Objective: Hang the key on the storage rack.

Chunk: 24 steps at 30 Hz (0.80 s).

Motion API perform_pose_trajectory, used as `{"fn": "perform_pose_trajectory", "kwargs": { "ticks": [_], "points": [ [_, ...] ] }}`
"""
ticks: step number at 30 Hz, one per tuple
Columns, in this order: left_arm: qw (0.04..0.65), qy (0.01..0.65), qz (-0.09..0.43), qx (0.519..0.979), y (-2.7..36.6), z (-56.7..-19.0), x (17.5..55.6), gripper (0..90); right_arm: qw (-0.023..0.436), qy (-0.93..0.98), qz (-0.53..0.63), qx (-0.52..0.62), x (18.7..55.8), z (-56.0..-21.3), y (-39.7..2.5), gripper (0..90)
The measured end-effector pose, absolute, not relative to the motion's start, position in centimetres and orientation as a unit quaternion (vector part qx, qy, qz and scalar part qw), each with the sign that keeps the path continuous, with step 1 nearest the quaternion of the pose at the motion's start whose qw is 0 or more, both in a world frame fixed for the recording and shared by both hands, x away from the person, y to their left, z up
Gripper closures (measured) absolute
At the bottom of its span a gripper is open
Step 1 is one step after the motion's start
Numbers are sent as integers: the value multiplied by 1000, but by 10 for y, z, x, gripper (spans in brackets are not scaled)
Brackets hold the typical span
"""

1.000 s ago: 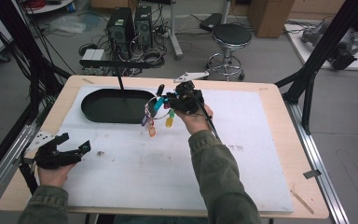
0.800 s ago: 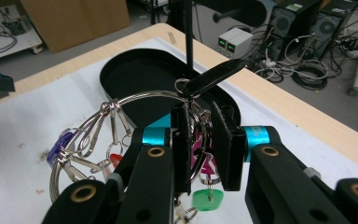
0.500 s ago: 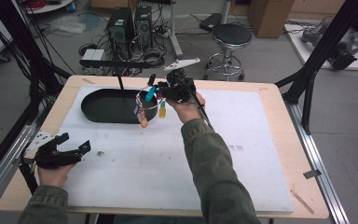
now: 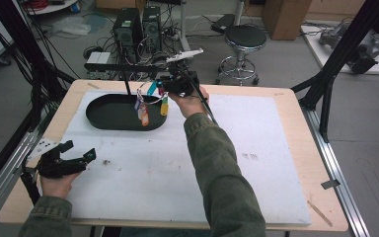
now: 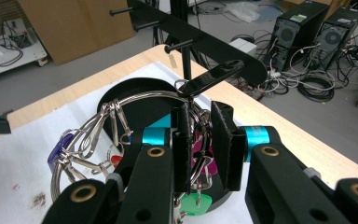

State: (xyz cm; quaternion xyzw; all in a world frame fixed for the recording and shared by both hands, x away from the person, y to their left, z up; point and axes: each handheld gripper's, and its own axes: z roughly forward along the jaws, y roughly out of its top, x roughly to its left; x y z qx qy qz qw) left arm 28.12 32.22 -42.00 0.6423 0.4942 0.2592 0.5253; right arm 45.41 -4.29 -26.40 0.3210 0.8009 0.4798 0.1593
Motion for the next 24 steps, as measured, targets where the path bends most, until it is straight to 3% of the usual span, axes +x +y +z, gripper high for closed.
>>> {"fn": "perform_pose_trajectory", "kwargs": {
  "ticks": [24],
  "points": [
    [527, 493, 256, 643, 323, -421, 284, 17, 164, 795, 485, 325, 490, -246, -26, 787]
  ]
}}
